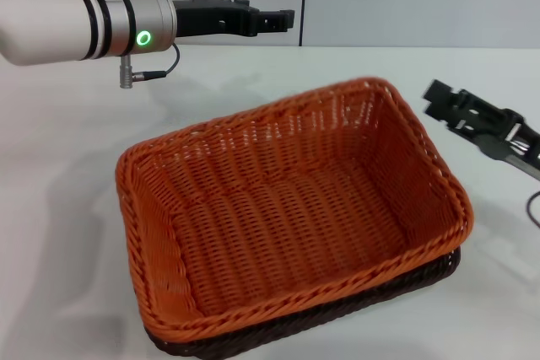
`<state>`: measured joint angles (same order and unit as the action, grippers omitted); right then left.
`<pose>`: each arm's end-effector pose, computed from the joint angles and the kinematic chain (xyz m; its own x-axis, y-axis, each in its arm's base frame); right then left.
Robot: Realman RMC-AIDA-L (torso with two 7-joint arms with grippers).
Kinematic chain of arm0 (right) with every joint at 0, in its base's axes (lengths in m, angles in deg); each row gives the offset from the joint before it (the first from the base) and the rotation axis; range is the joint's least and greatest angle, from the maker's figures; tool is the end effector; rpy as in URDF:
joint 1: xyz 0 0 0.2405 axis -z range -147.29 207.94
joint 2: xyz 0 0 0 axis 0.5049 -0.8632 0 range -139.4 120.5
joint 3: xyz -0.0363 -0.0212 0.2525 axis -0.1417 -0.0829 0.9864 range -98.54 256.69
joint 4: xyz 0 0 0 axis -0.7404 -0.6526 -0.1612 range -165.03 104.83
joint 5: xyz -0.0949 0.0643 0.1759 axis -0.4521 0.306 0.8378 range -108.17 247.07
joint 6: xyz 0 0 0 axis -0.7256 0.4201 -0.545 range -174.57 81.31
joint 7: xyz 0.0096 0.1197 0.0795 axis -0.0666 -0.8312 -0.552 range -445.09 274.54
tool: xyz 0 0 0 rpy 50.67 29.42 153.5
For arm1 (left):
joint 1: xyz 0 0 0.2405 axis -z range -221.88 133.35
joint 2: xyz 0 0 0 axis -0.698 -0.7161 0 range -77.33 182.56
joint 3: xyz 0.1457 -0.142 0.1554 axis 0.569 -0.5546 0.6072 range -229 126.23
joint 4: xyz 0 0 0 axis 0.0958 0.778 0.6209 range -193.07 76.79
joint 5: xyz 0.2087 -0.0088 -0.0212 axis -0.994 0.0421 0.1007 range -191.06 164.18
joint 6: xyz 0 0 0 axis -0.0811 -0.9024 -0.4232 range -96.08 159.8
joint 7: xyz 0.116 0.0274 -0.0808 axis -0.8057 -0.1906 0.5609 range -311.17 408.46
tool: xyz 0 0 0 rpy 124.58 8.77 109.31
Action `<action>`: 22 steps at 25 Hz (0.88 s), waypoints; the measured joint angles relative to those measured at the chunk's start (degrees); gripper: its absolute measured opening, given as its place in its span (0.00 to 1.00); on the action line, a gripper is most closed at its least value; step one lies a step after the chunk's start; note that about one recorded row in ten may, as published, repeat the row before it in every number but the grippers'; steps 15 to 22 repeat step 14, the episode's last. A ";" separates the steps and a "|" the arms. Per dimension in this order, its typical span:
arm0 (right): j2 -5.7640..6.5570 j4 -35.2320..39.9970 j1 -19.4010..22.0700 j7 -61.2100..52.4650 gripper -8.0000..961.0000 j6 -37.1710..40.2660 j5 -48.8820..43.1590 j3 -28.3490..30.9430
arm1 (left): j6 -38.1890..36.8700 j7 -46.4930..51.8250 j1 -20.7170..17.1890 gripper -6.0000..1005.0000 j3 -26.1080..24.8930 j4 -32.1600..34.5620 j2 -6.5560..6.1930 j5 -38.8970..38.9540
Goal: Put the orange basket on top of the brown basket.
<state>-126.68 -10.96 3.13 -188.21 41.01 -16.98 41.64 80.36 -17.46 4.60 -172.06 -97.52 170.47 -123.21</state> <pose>0.2773 0.3249 0.0097 -0.0026 -0.6168 -0.7871 -0.8069 -0.4637 0.3660 -0.1526 0.4698 -0.0028 0.7069 0.4476 0.5477 0.6851 -0.6259 -0.3727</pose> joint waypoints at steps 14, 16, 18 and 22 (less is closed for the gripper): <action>3.76 8.02 9.25 19.08 0.73 -4.98 0.83 25.85 | -0.79 -5.15 -2.77 0.86 0.01 -0.51 0.20 9.15; 3.76 8.02 9.25 19.08 0.73 -4.98 0.83 25.85 | -0.79 -5.15 -2.77 0.86 0.01 -0.51 0.20 9.15; 3.76 8.02 9.25 19.08 0.73 -4.98 0.83 25.85 | -0.79 -5.15 -2.77 0.86 0.01 -0.51 0.20 9.15; 3.76 8.02 9.25 19.08 0.73 -4.98 0.83 25.85 | -0.79 -5.15 -2.77 0.86 0.01 -0.51 0.20 9.15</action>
